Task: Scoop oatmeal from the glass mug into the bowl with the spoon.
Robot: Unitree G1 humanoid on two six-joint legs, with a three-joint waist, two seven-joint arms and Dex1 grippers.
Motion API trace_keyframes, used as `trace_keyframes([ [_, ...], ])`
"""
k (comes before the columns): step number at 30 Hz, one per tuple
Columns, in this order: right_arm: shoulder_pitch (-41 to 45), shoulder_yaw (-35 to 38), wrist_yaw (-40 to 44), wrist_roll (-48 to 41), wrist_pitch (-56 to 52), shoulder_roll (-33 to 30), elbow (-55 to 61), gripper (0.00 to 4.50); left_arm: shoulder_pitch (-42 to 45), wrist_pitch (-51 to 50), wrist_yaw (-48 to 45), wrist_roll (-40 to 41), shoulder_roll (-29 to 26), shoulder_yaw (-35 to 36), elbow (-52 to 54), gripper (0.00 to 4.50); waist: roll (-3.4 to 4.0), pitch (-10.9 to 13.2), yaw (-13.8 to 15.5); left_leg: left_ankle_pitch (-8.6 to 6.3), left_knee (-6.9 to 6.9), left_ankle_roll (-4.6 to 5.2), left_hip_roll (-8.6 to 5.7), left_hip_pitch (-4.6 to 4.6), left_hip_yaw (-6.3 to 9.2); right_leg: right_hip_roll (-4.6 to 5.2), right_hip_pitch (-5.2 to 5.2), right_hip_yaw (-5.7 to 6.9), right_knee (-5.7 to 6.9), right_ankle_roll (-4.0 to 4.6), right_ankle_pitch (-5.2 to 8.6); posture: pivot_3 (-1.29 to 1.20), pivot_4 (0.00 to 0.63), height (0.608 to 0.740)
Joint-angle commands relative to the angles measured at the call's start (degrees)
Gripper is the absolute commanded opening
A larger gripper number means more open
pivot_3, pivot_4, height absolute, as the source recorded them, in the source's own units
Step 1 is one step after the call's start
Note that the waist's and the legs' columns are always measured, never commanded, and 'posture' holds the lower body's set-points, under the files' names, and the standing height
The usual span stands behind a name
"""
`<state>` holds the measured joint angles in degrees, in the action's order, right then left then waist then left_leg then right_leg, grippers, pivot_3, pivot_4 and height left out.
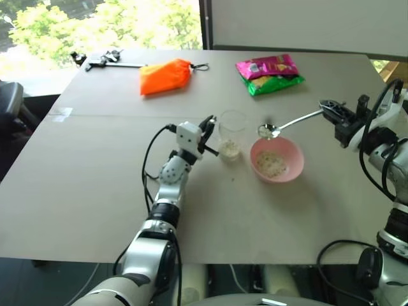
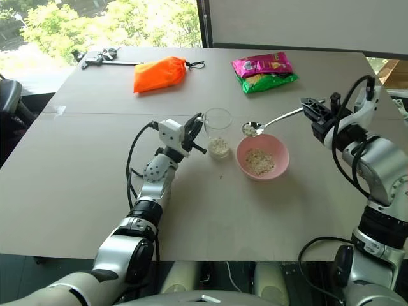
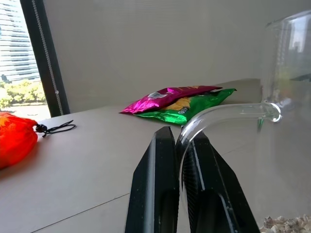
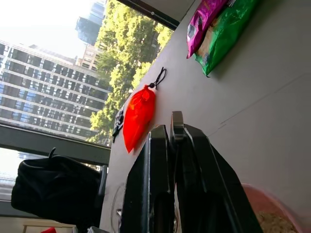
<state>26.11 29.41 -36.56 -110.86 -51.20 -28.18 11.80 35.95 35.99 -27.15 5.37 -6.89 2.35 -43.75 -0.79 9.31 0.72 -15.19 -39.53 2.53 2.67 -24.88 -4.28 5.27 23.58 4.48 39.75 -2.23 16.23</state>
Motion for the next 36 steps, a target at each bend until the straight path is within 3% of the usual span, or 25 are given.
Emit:
trace_keyframes([
  [1, -1.37, -1.44, 4.79, -0.02, -1.25, -6.33, 0.78, 0.0, 0.69, 1.61, -0.32, 0.5, 0.22, 0.07, -0.63, 0.02, 0.0, 0.0, 0.01, 0.0, 0.0, 0.0, 0.0, 0.0, -0.01, 0.0, 0.0, -0.01, 0.0, 0.0, 0.0, 0.0, 0.15, 0.696],
  [5, -0.59, -5.63, 10.66, 6.4, -3.44, -12.71, 1.51, 0.0, 0.92, 1.76, -0.4, 0.54, 0.27, -0.03, -0.99, 0.02, 0.02, 0.0, 0.03, -0.01, 0.0, 0.01, -0.01, 0.03, -0.02, -0.01, 0.0, -0.03, 0.01, 0.0, 0.0, 0.0, 0.15, 0.696],
  [9, 2.46, -12.91, 21.73, 21.99, -5.88, -20.99, 5.2, 0.0, 0.96, 1.92, -0.44, 0.58, 0.29, -0.08, -1.19, 0.02, 0.05, 0.01, 0.06, -0.01, 0.0, 0.02, 0.0, 0.04, -0.01, -0.03, -0.01, -0.05, -0.01, -0.01, 0.0, 0.0, 0.15, 0.696],
  [16, 12.6, -24.56, 36.25, 41.01, -5.95, -26.86, 13.63, 0.0, 0.75, 2.21, -0.41, 0.56, 0.17, -0.1, -1.0, 0.02, 0.13, 0.07, 0.06, -0.01, 0.0, 0.02, 0.02, 0.03, 0.02, -0.05, 0.01, -0.04, -0.02, -0.01, 0.01, 0.0, 0.15, 0.696],
  [21, 16.02, -28.59, 44.63, 48.9, -6.55, -29.69, 17.59, 0.0, 0.27, 2.33, -0.28, 0.57, 0.17, -0.22, -0.64, 0.02, 0.12, 0.07, 0.09, -0.01, 0.02, 0.01, 0.03, 0.01, 0.06, -0.02, -0.04, 0.05, -0.14, -0.01, 0.01, 0.0, 0.15, 0.696],
  [24, 16.76, -27.21, 44.93, 48.86, -7.96, -27.99, 16.9, 0.0, 0.11, 2.34, -0.35, 0.66, 0.17, -0.25, -0.61, 0.02, 0.11, 0.07, 0.07, 0.0, 0.01, -0.01, 0.03, 0.03, 0.05, 0.0, -0.03, 0.05, -0.08, -0.01, 0.0, 0.0, 0.15, 0.696],
  [28, 16.17, -18.22, 36.38, 40.94, -9.87, -20.25, 8.45, 0.0, 0.11, 2.37, -0.22, 0.6, 0.23, -0.28, -0.6, 0.02, 0.09, 0.08, 0.09, 0.12, -0.01, -0.21, 0.03, 0.04, 0.05, 0.01, -0.06, 0.07, -0.06, 0.0, 0.0, 0.0, 0.15, 0.696],
  [32, 23.88, -13.24, 25.74, 31.05, -8.48, -12.06, 1.97, 0.0, -0.07, 2.47, -0.08, 0.49, 0.28, -0.39, -0.44, 0.02, 0.14, 0.09, -0.02, 0.14, -0.03, -0.23, -0.01, 0.05, -0.01, 0.07, -0.06, 0.06, 0.0, 0.0, -0.01, 0.0, 0.15, 0.696],
  [36, 29.19, -14.05, 20.65, 26.88, -7.74, -6.1, 0.02, 0.0, -0.34, 2.57, 0.19, 0.37, 0.24, -0.41, -0.1, 0.02, 0.19, 0.09, 0.0, 0.15, -0.01, -0.24, 0.02, 0.06, 0.01, 0.0, -0.01, 0.07, 0.05, 0.01, 0.0, 0.0, 0.15, 0.696],
])
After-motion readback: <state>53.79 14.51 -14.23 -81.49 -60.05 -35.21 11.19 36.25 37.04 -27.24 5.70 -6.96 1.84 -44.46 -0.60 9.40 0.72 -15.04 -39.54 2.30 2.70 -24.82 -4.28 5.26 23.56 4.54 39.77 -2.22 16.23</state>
